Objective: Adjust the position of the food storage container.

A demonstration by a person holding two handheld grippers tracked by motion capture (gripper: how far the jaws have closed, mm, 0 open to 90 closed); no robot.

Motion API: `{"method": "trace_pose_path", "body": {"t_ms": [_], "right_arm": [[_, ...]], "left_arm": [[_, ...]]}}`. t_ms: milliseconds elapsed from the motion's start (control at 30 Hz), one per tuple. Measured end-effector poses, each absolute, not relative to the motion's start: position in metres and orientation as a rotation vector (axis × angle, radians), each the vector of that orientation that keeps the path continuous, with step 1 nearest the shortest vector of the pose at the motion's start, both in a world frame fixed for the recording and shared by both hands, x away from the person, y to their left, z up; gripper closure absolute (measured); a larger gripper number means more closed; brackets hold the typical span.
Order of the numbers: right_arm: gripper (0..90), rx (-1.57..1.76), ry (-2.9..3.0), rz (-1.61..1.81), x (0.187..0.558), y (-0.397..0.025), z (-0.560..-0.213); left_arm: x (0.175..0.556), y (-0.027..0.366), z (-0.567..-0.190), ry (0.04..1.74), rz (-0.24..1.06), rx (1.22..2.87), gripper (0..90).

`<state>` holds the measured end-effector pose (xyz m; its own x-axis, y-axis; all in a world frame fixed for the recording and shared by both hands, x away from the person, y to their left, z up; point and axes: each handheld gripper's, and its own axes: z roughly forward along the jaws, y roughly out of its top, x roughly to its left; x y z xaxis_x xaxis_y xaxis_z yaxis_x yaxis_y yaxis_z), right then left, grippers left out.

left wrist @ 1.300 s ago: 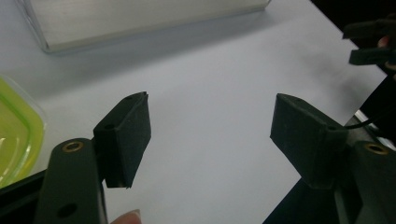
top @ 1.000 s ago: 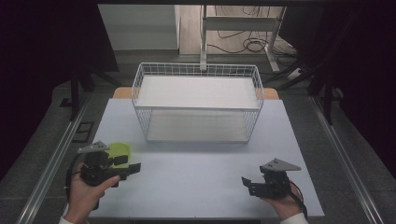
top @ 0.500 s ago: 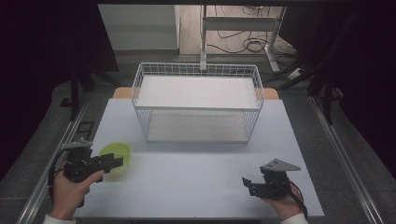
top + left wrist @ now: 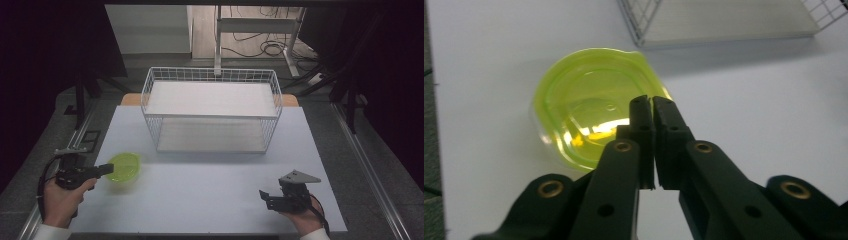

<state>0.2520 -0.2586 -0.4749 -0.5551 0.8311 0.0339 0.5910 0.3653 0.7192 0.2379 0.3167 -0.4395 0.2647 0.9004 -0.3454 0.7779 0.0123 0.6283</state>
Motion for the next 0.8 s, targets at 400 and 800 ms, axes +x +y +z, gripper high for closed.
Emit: {"method": "trace_pose_path", "body": {"t_ms": [400,800], "right_arm": [[19.0,1.257,2.302,0.979,0.252,-0.257,-0.477],[19.0,1.259,2.307,0.959,0.253,-0.257,-0.479]], "left_arm": [[0.251,0.351,-0.458,1.686,0.215,1.779,90.0],[0.265,0.359,-0.48,1.775,0.163,1.793,90.0]]}}
